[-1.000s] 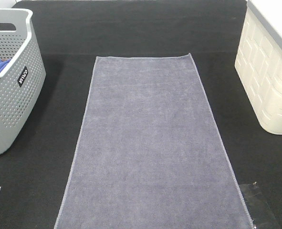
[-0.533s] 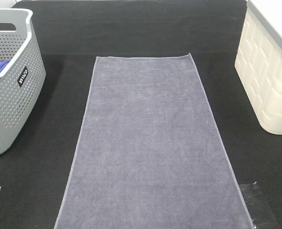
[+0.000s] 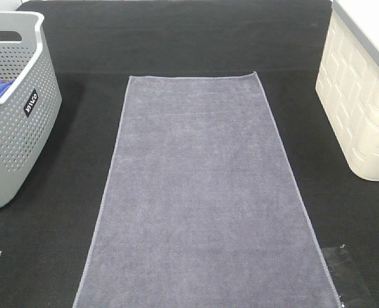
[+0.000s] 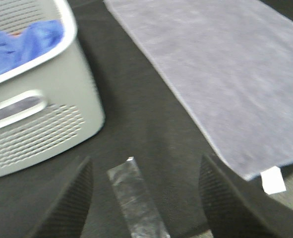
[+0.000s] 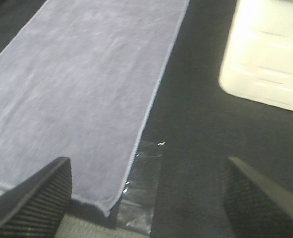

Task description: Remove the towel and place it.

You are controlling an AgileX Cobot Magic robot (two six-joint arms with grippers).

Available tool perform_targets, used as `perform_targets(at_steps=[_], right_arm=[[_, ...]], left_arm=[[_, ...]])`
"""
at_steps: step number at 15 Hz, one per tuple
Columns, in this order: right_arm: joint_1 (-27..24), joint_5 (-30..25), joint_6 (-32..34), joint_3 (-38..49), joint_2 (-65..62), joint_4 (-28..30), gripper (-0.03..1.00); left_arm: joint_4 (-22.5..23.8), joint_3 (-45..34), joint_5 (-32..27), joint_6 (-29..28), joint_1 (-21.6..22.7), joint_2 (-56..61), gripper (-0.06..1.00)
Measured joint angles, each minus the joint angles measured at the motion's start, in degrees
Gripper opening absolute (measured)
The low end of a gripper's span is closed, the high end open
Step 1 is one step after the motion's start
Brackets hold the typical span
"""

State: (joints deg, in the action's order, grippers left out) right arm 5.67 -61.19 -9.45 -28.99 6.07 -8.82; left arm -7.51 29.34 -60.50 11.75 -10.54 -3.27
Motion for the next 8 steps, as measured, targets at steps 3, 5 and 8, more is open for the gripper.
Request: perform_targets(at_steps=[3,5,8], right_arm=[[-4.24,0.0,0.0,0.17,-3.9,0.0,0.77],[-4.35,0.0,0.0,0.17,-6.25,0.0,0.77],[-4.35,0.0,0.0,0.17,-6.3,-0.06,0.77]], left_arm=[[0.06,0.0,0.06,0.0,7.91,2.92,0.6],[0.06,0.0,0.06,0.0,9.28,3.44,0.6],[0.06,0.0,0.06,0.0,9.28,3.5,0.6]])
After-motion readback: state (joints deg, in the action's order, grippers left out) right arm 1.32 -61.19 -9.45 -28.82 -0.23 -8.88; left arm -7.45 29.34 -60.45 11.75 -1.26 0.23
